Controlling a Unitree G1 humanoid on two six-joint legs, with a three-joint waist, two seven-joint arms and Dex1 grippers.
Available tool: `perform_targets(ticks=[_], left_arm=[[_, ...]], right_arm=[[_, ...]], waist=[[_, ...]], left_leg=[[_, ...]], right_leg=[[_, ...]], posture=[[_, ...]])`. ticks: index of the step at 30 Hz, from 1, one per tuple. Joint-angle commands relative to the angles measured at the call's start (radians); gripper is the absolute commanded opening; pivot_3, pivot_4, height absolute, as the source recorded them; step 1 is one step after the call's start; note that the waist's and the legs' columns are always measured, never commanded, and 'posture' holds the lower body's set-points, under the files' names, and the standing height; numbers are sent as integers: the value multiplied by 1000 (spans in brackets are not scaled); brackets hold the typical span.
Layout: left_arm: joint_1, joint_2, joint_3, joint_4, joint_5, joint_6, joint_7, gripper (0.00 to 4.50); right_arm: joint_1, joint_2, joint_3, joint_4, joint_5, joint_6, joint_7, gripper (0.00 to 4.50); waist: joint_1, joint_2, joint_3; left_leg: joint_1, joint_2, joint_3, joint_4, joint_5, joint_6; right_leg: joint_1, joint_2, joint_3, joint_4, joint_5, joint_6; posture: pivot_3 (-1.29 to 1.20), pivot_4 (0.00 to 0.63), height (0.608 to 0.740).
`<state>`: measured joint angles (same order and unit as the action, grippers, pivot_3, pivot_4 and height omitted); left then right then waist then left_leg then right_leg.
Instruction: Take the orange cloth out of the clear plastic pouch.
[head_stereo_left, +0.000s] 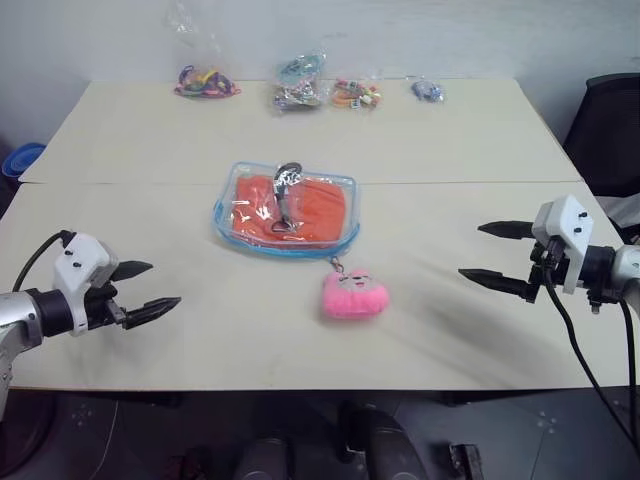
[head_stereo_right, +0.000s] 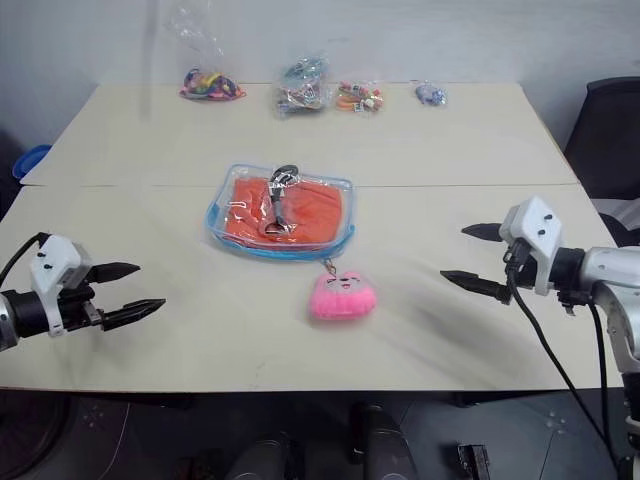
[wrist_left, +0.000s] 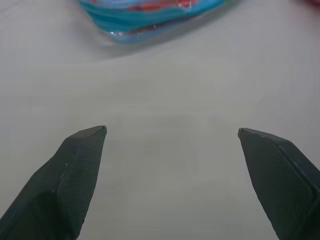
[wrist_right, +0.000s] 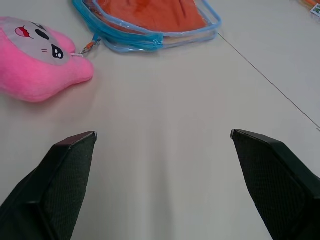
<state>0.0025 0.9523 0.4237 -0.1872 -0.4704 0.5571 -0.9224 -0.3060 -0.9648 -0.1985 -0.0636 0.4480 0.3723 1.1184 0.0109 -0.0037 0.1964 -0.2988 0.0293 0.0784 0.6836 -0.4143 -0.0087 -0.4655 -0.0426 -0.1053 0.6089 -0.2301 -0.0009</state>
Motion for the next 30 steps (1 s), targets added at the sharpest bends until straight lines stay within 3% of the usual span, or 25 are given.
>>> perform_targets(ticks=[1,6,12,18,22,30], left_arm=[[-39,-36,20,-90,-40,69,86,4469],[-362,-216,-17,-135,-115,431,438,4469],[-718,-483,-142,-103,-125,786,683,4469],[-922,-588,-324,181,45,768,800,4469],[-1017,-661,-332,409,127,646,856,4469],[-1127,-768,-343,676,203,476,865,4469]], right_arm=[[4,11,-29,-80,51,27,-2,4500],[-12,67,-19,-226,93,81,-85,4500],[-39,148,27,-430,158,154,-190,4500],[-48,197,80,-528,167,189,-265,4500],[-22,208,87,-551,152,183,-296,4500],[5,216,94,-565,129,168,-328,4500]], waist=[[-1,0,0],[15,-2,0],[15,-8,-1],[6,-9,-1],[11,-9,-1],[13,-10,0]], left_leg=[[0,0,0,0,0,0],[0,-2,-1,1,2,-2],[0,-5,-2,1,7,-5],[1,-5,-1,1,10,-8],[1,-5,-1,1,13,-11],[1,-5,-2,1,14,-11]], right_leg=[[0,0,0,0,0,0],[3,0,1,3,1,0],[4,-2,2,7,4,2],[3,-1,3,9,4,1],[3,0,3,7,3,-1],[3,-1,2,9,4,-1]], posture=[[0,150,740],[0,150,740],[0,150,740],[0,150,740],[0,150,740],[0,150,740]])
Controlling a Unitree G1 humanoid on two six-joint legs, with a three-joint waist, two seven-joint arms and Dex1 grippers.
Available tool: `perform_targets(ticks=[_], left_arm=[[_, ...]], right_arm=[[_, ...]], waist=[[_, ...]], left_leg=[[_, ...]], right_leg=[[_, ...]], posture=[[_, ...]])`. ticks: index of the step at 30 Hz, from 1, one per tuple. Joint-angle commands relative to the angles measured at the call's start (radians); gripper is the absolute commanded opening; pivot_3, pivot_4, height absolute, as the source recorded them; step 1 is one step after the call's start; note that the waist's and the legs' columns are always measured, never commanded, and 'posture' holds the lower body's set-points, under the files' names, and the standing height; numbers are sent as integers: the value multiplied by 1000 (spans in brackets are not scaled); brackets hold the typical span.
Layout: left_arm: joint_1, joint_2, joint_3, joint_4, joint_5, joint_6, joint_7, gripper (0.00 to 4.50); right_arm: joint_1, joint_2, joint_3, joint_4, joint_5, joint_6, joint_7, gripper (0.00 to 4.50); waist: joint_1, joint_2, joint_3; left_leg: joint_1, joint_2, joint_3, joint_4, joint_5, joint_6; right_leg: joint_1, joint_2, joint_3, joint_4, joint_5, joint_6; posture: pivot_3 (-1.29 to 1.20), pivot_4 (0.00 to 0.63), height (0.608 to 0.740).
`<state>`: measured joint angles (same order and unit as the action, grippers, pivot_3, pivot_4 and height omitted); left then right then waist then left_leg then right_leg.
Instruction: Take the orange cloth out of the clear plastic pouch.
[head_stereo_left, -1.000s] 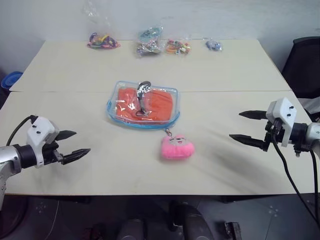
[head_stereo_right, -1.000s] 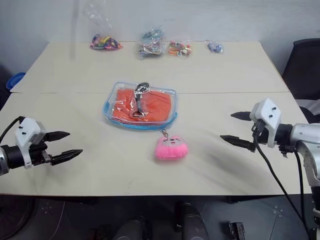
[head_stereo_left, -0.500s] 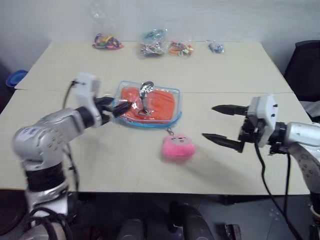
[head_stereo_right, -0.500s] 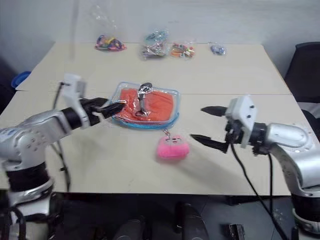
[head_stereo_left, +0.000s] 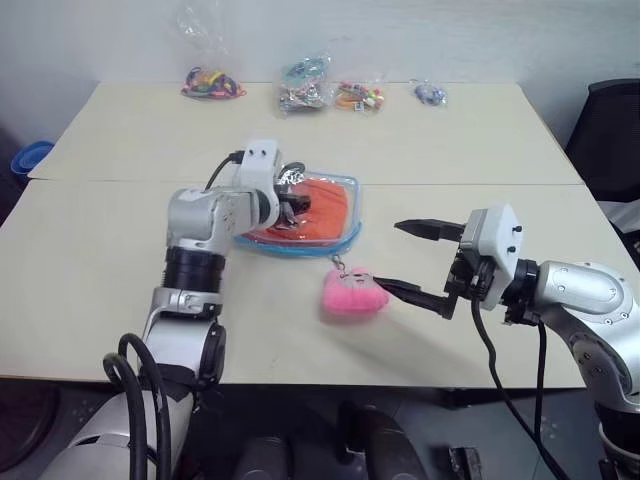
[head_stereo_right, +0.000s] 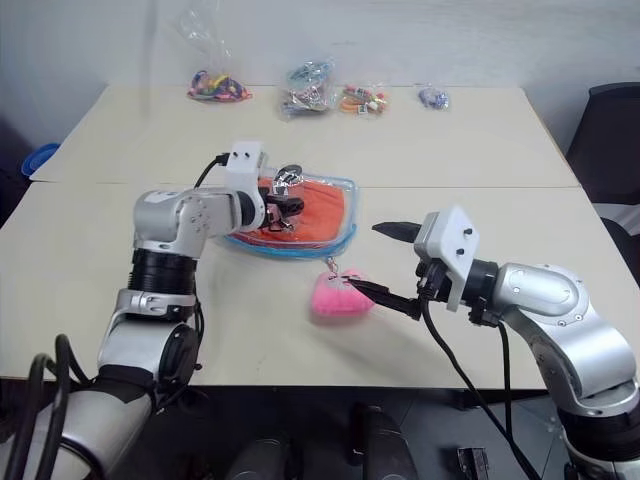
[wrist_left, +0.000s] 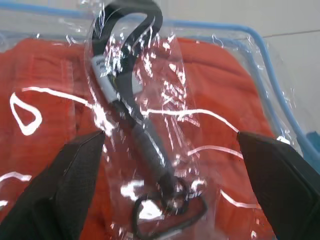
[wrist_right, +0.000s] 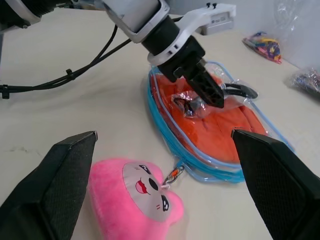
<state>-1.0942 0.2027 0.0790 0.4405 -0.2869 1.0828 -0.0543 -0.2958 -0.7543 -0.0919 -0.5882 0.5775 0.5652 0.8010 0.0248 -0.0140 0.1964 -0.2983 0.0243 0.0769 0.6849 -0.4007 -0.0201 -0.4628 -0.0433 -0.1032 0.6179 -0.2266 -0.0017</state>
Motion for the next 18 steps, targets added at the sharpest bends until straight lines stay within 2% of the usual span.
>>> perform_targets(ticks=[1,2,3,6,11,16,18], left_arm=[[-33,-24,4,71,24,-59,-5,4469],[-34,-30,13,90,26,-67,-3,4469],[-33,-32,19,104,29,-77,-3,4077],[-28,-35,30,121,31,-86,-1,3300],[4,-41,28,86,42,-73,5,1614],[22,-20,20,40,61,-62,7,221],[25,9,28,5,74,-70,11,221]], right_arm=[[-8,6,-11,-41,-2,-26,-13,4500],[-11,6,-10,-41,-3,-26,-15,4500],[-14,6,-11,-39,-3,-27,-15,4500],[-20,7,-8,-35,-8,-28,-19,4500],[-22,13,9,-40,-16,-31,-34,4500],[-46,18,24,-33,-22,-30,-37,4500],[-59,20,31,-27,-23,-30,-36,4500]], waist=[[-1,0,0],[-2,0,0],[-3,0,0],[-3,0,0],[-1,0,0],[-2,0,0],[-4,0,0]], left_leg=[[0,0,0,0,0,0],[0,0,0,0,0,0],[0,0,0,0,0,0],[1,0,1,0,0,0],[1,0,0,0,0,-1],[1,0,0,0,0,-1],[1,0,0,0,0,-1]], right_leg=[[0,0,0,0,0,0],[0,0,0,0,0,0],[0,0,0,0,0,0],[0,0,0,-1,0,0],[0,0,0,-1,0,0],[0,0,0,0,0,0],[0,0,0,0,0,0]], posture=[[0,150,740],[0,150,740],[0,150,740],[0,150,740],[0,150,740],[0,150,740],[0,150,740]])
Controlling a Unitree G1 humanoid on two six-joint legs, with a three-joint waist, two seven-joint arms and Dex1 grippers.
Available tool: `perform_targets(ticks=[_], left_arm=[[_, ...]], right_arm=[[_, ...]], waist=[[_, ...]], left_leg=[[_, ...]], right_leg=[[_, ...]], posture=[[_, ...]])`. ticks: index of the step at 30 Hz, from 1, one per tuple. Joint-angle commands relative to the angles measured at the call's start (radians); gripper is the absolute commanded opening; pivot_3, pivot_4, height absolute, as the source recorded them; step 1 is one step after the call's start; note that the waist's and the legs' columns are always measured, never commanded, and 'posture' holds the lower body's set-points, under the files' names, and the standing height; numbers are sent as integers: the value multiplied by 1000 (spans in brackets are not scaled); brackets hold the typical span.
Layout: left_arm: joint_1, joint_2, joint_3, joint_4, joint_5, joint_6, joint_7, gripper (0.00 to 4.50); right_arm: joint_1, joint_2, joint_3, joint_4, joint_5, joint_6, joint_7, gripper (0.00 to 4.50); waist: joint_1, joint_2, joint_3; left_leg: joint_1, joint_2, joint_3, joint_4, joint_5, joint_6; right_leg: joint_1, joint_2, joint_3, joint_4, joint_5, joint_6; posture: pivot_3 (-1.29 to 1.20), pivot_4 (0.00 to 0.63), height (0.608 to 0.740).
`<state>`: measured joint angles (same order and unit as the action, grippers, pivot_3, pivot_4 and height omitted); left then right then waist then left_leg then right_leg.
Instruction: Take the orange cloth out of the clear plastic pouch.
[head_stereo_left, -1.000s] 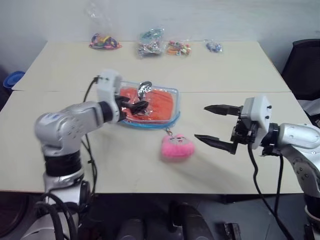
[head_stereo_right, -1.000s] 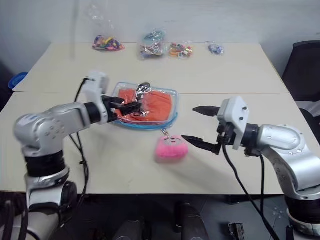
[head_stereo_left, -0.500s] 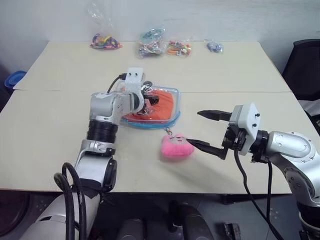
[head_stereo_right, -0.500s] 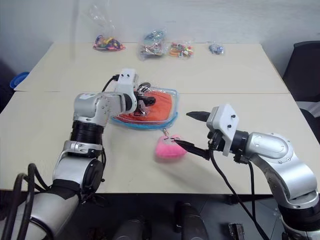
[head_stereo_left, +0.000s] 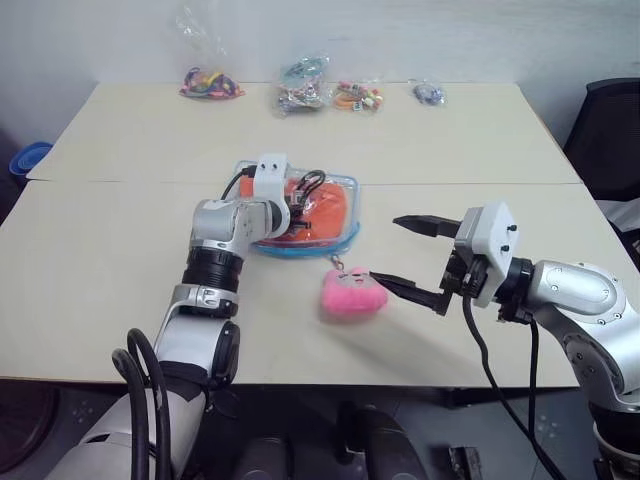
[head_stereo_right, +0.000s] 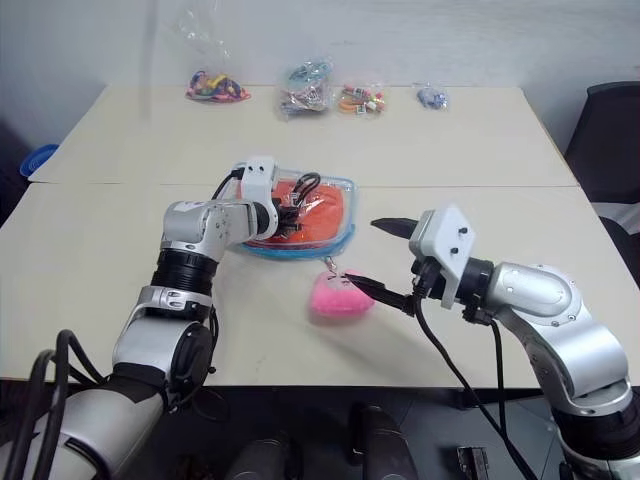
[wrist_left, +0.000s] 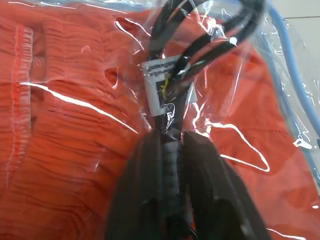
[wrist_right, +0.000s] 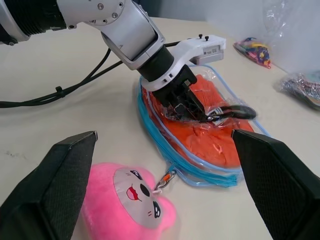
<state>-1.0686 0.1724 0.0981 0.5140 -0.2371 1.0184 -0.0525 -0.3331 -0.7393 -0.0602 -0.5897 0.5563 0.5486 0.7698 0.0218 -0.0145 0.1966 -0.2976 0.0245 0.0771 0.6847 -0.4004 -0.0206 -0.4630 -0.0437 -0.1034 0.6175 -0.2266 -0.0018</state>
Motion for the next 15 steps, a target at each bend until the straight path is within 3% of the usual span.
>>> perform_targets(ticks=[1,3,8,12,15], left_arm=[[-2,62,26,-93,27,-14,12,221],[-5,117,71,-138,26,-17,23,221],[46,398,209,-174,56,-21,39,221],[215,607,315,-133,79,-41,12,221],[358,680,440,-133,56,-73,-14,221]], right_arm=[[-28,7,4,-22,-2,-14,-3,4500],[-43,10,14,-16,-1,-14,1,4500],[-99,19,53,5,23,-10,49,4500],[-142,12,67,26,86,14,130,4500],[-172,10,79,60,88,12,170,4500]], waist=[[-3,0,0],[-7,0,0],[-37,-3,2],[-41,-2,1],[-33,-3,1]], left_leg=[[0,0,0,0,0,0],[0,1,0,0,0,0],[0,3,1,-1,1,-3],[3,4,-1,-2,1,-4],[4,3,-3,-1,1,-4]], right_leg=[[0,0,0,-1,0,0],[-1,0,0,1,0,0],[-2,2,0,4,0,-3],[-2,2,-2,5,-1,-5],[-2,1,-4,4,-1,-6]], posture=[[0,150,740],[0,150,740],[0,150,740],[0,150,740],[0,150,740]])
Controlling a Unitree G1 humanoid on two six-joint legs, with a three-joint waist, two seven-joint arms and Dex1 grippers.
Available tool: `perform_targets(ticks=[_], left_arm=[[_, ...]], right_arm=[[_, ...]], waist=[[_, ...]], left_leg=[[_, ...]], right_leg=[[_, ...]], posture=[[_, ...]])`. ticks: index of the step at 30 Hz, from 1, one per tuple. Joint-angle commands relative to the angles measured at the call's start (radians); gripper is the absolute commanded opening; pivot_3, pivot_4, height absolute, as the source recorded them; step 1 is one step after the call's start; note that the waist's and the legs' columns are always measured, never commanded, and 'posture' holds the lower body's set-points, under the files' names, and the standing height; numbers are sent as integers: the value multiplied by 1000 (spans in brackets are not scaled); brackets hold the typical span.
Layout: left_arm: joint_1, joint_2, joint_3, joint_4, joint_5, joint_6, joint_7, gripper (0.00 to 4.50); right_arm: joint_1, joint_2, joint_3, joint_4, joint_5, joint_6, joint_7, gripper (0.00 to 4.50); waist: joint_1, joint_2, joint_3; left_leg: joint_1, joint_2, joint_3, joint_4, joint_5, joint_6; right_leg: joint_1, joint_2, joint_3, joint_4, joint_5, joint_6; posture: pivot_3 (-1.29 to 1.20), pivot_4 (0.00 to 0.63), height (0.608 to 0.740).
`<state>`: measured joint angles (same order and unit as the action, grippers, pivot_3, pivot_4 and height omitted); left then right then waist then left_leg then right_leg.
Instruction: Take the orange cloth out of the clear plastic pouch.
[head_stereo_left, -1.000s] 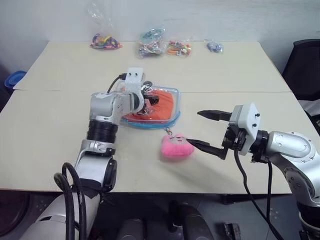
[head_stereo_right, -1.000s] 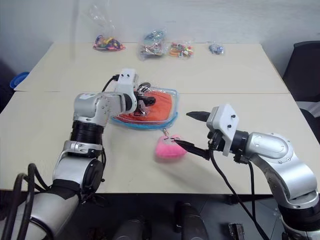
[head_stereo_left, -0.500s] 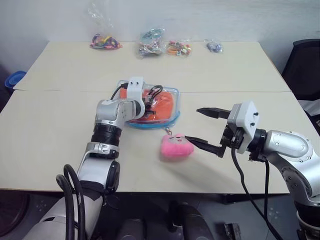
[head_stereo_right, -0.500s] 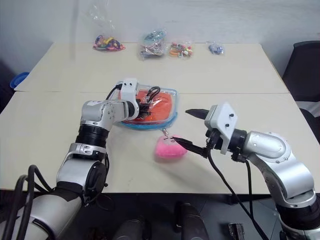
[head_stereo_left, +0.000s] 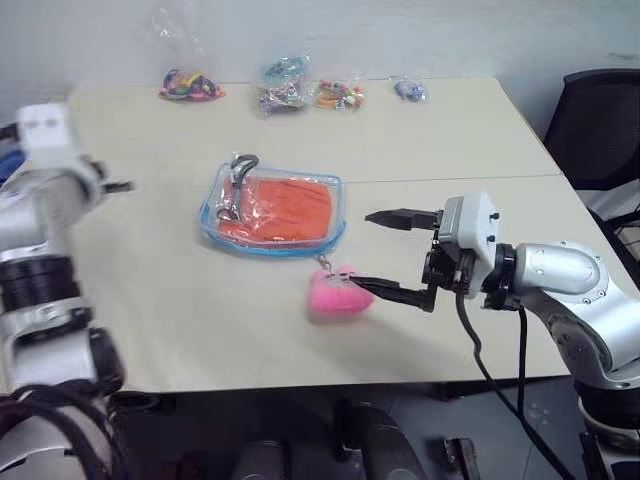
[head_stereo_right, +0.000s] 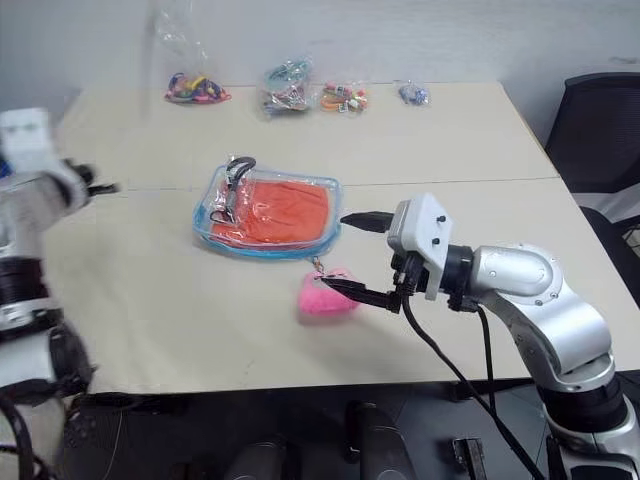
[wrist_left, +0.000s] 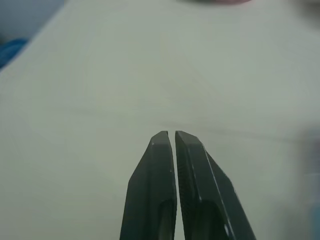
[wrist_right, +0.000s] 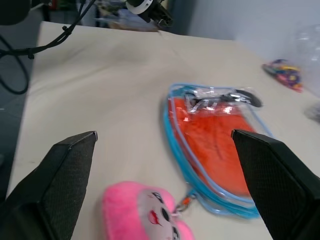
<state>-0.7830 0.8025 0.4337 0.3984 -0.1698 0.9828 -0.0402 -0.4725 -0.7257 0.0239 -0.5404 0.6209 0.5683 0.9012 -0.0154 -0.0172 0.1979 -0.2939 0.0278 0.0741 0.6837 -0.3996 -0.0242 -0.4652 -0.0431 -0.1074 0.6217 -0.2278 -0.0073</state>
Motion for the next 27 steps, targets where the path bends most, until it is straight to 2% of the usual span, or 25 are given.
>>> perform_targets(ticks=[1,4,7,10,14,17,22,27], left_arm=[[99,52,129,-43,-21,-27,-27,221],[120,22,147,-145,-65,1,-49,221],[74,-63,92,-252,-131,39,-93,1023],[22,-137,5,-309,-140,90,-95,1951],[-105,-319,-142,-317,-117,154,-30,3162],[-173,-428,-202,-271,-84,150,24,4021],[-227,-501,-296,-177,-41,77,17,4021],[-253,-554,-329,-94,-27,70,21,4021]], right_arm=[[-40,-3,-1,23,19,-11,48,4500],[-61,5,12,57,2,-23,65,4500],[-80,21,28,83,-15,-32,75,4500],[-88,32,35,94,-24,-38,76,4500],[-75,40,31,78,-32,-38,56,4500],[-51,37,15,48,-29,-27,35,4500],[-10,30,1,8,-32,-17,-3,4500],[24,27,-12,-19,-34,-13,-40,4500]], waist=[[10,-3,0],[41,-11,-2],[68,-13,-3],[71,-13,-4],[62,-13,-4],[52,-14,-4],[25,-13,-4],[24,-13,-3]], left_leg=[[-1,0,0,0,0,1],[-5,0,-7,2,0,1],[-7,-2,-9,2,0,3],[-8,-3,-9,2,0,4],[-8,-4,-7,2,0,5],[-8,-3,-6,2,0,5],[-6,-2,-2,0,0,3],[-5,-2,-2,0,2,0]], right_leg=[[0,0,0,0,0,0],[-1,-2,-5,-2,0,0],[0,-5,-7,-3,0,0],[1,-6,-7,-5,1,2],[1,-5,-7,-5,2,3],[1,-4,-7,-5,2,3],[1,-2,-3,-3,2,3],[1,-2,-2,-2,2,2]], posture=[[0,150,740],[0,150,740],[0,150,740],[0,150,740],[0,150,740],[0,150,740],[0,150,740],[0,150,740]])
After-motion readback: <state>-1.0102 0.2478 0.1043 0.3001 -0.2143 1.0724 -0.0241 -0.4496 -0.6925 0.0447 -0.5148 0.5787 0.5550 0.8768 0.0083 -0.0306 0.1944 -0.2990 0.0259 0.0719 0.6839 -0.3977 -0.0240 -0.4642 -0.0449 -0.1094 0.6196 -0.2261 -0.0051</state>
